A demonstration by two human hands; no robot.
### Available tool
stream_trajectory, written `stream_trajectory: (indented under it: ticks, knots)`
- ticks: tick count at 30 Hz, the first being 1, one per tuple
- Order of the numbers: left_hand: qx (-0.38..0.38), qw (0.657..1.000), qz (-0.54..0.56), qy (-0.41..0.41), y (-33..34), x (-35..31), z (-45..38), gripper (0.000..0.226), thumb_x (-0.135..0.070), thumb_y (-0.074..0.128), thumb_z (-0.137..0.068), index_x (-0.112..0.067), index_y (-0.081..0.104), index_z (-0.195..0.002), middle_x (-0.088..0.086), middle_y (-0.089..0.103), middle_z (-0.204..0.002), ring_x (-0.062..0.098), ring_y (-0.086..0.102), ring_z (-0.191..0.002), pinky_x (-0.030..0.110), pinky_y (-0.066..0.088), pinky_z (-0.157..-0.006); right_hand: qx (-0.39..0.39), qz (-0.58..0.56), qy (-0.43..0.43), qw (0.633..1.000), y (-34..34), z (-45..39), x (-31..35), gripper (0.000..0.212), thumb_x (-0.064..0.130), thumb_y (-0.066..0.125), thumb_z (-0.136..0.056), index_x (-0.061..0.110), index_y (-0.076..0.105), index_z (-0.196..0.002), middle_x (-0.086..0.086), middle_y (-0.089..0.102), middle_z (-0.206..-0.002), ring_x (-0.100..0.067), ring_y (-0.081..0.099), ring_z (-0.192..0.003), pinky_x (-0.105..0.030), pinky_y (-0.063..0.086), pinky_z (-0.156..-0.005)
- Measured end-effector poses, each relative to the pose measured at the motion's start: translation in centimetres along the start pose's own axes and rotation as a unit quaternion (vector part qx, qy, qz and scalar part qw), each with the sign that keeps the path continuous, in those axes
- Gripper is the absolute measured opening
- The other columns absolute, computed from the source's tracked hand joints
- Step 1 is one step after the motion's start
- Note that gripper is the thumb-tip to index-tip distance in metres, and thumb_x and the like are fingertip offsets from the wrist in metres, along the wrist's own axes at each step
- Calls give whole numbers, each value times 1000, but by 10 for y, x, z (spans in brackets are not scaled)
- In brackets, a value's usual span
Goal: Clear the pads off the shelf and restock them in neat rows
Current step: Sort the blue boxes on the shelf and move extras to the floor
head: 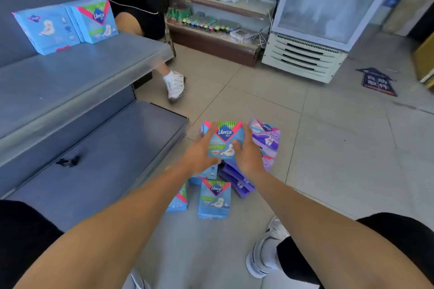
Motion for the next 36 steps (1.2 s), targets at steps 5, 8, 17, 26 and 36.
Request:
stream_trajectory:
  ticks: [5,8,17,26,36]
  knots:
    - [33,999,-35,-26,17,43,-18,92,-16,71,-85,-36,13,-153,10,42,-146,27,48,-127,33,41,-104,31,-7,15,999,35,-13,-28,46,24,55,-97,19,35,-138,-5,62,-121,-20,62,-100,-31,52,-81]
    - [36,998,-16,-48,21,71,-30,83,-14,67,-89,-35,18,-153,4,46,-142,22,49,-124,29,43,-101,74,11,10,997,62,-27,-41,54,30,59,-94,21,34,-141,-2,61,-123,-20,62,-107,-35,53,-87]
    - [86,993,-6,-78,54,154,-77,82,-13,66,-90,-34,17,-153,2,40,-148,19,48,-127,30,43,-105,193,58,41,979,143,-71,-98,86,40,62,-90,22,10,-155,-9,43,-146,-26,44,-133,-42,43,-106]
    - [128,986,-23,-100,88,200,-92,82,-16,68,-89,-30,19,-154,4,41,-143,19,51,-123,23,43,-101,206,89,80,971,180,-75,-150,81,33,62,-92,19,12,-155,-12,40,-145,-27,41,-133,-36,40,-107]
    - [123,981,-67,-135,99,208,-92,76,-14,59,-95,-36,16,-153,3,34,-143,18,45,-126,25,46,-96,219,141,91,961,187,-75,-159,77,34,59,-95,24,10,-153,-7,34,-149,-23,41,-133,-32,42,-102]
Point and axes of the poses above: each hand's wrist, its own z-axis away from the middle knuckle, its own y-axis out of the palm, x = y × z, the point moved 6 cm from there along -z, towards the middle knuckle
